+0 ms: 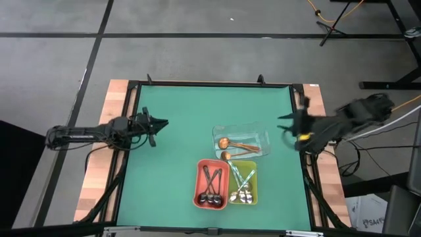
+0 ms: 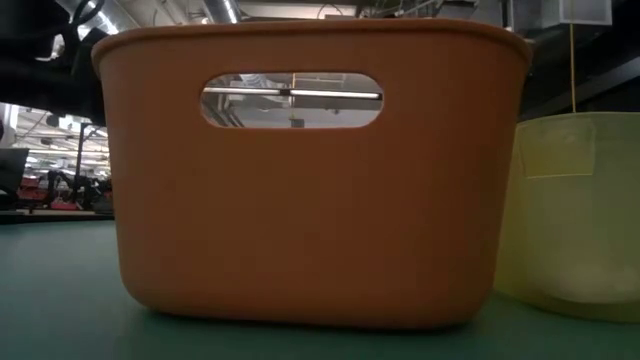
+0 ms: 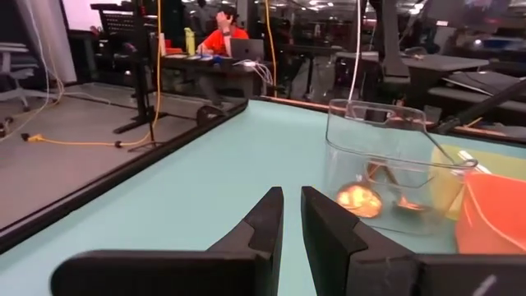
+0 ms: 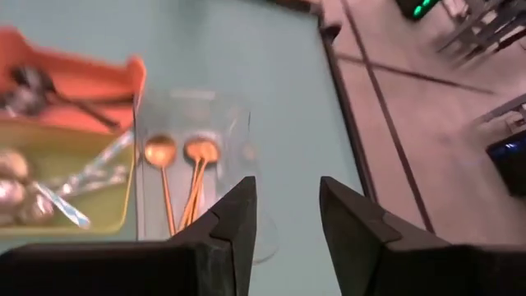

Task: Sort silverware by color (type)
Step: Return to Home Position

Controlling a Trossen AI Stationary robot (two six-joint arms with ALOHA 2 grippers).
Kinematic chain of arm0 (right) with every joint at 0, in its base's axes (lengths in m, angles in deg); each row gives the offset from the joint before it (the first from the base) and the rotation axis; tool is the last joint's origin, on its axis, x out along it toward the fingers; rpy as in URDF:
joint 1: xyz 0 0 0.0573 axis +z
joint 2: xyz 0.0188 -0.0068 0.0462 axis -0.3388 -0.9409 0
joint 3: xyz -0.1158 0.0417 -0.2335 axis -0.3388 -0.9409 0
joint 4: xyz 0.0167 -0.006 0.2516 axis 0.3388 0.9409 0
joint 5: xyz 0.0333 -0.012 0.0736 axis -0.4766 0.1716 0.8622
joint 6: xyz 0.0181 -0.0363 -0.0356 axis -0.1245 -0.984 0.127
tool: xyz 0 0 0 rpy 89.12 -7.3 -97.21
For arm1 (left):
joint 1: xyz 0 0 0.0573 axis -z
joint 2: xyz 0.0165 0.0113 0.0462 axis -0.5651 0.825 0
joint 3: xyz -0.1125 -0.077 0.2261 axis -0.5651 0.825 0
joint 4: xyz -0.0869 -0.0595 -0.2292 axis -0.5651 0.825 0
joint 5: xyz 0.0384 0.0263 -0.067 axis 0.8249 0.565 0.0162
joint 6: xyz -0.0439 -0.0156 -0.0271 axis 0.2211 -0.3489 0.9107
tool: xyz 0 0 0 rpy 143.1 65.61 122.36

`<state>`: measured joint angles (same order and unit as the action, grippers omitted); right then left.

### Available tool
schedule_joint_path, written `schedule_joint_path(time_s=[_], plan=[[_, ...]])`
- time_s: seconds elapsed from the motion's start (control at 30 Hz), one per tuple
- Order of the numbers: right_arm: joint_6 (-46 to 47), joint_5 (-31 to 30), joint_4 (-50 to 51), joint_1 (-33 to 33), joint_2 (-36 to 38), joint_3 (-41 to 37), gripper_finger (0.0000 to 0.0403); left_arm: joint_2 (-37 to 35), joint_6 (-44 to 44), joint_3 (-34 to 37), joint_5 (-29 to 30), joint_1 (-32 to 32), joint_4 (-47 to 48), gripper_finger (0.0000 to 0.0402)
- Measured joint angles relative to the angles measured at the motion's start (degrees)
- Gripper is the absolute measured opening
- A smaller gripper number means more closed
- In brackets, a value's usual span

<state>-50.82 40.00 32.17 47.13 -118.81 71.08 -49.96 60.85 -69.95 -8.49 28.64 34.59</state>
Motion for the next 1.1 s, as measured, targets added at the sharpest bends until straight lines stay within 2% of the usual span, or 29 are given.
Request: schedule_joint_path(time_s=[0.13, 0.3, 0.5, 0.73, 0.97, 1.1], plan=[[0.0, 0.0, -1.4, 0.0, 5.8, 0.9, 0.0124, 0.0, 0.1, 0.0, -4.8, -2.8, 0.0, 0.0039], [2.8, 0.0, -3.1, 0.0, 14.7, -1.7, 0.0124, 0.0, 0.3, 0.0, -10.9, -4.7, 0.0, 0.0039], [4.6, -0.1, -9.7, 0.0, 24.8, -10.1, 0.0124, 0.0, 0.3, 0.0, -11.1, -4.8, 0.3, 0.0039], [4.6, 0.5, -18.0, 0.0, 34.8, -25.4, 0.0124, 0.0, 0.4, 0.0, -11.0, -4.8, 3.2, 0.0039], [4.9, 0.8, -25.8, 0.0, 41.3, -38.2, 0.0124, 0.0, 0.4, 0.0, -11.1, -4.8, 3.1, 0.0039], [4.1, 5.3, -29.8, 0.0, 43.4, -42.7, 0.0124, 0.0, 0.4, 0.0, -11.0, -4.8, 3.0, 0.0039]])
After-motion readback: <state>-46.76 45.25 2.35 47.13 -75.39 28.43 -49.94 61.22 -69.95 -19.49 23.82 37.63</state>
